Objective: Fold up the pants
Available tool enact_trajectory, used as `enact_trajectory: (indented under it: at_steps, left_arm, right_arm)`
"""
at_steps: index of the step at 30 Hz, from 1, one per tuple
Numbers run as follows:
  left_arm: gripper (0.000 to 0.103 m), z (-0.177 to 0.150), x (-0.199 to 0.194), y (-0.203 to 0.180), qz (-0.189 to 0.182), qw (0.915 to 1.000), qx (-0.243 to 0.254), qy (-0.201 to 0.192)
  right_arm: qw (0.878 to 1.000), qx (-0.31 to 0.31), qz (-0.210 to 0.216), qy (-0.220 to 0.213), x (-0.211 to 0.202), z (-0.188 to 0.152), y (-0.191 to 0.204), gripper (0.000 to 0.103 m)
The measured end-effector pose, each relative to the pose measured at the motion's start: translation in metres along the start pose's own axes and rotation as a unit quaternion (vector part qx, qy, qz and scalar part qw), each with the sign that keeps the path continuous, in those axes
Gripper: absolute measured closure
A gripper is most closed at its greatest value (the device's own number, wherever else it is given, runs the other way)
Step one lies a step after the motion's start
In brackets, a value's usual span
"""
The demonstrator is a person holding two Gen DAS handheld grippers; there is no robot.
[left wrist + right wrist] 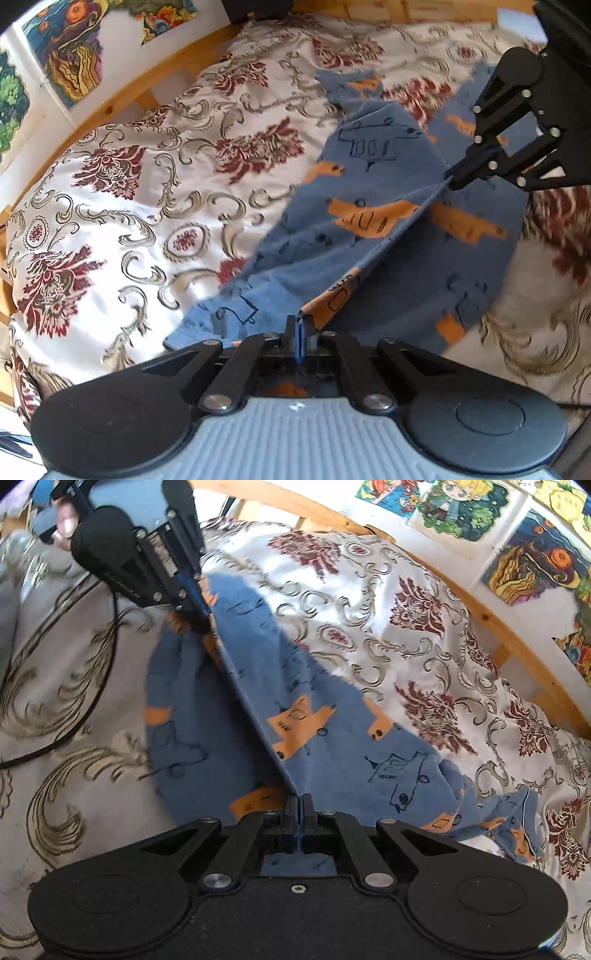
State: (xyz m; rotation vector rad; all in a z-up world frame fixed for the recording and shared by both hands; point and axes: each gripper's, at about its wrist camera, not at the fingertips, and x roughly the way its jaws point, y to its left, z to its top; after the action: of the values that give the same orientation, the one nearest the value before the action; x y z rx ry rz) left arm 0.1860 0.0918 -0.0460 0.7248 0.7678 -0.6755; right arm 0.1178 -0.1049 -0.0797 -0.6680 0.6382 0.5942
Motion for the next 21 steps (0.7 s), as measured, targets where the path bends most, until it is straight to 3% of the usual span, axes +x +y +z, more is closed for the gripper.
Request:
enact_trajectory:
  at_steps: [6,9,13,18,19,21]
  left_arm:
    - [0.102,-0.018,0.004,-0.018,0.018,0.9998,0.010,0.001]
    - [0.102,-0.021,0.004,-0.022,0.024,0.9996,0.015,-0.001]
    - [0.096,-0.020,0.004,-0.025,0.037,0.9991,0.020,-0.004]
    - [0.094,-0.019,0.007,-0.030,0.045,0.9982,0.040,-0.003]
    - [0.094,-0.019,0.008,-0.030,0.045,0.9981,0.042,-0.002]
    - [0.094,-0.019,0.009,-0.032,0.047,0.9978,0.047,-0.002]
  right_arm:
    - [1.000,-0.003,-0.018,-0.008,0.007,-0.009,0.012,0.102]
    - [1.000,-0.007,-0.025,-0.011,0.009,-0.010,0.014,0.085]
    - [1.000,-0.004,-0.025,-0.013,0.011,-0.010,0.014,0.084]
    - [1.000,-0.007,-0.026,-0.013,0.015,-0.011,0.016,0.086]
    - [1.000,-0.008,-0.023,-0.012,0.015,-0.011,0.016,0.099]
    - [1.000,-0.009,-0.025,-0.016,0.014,-0.011,0.017,0.103]
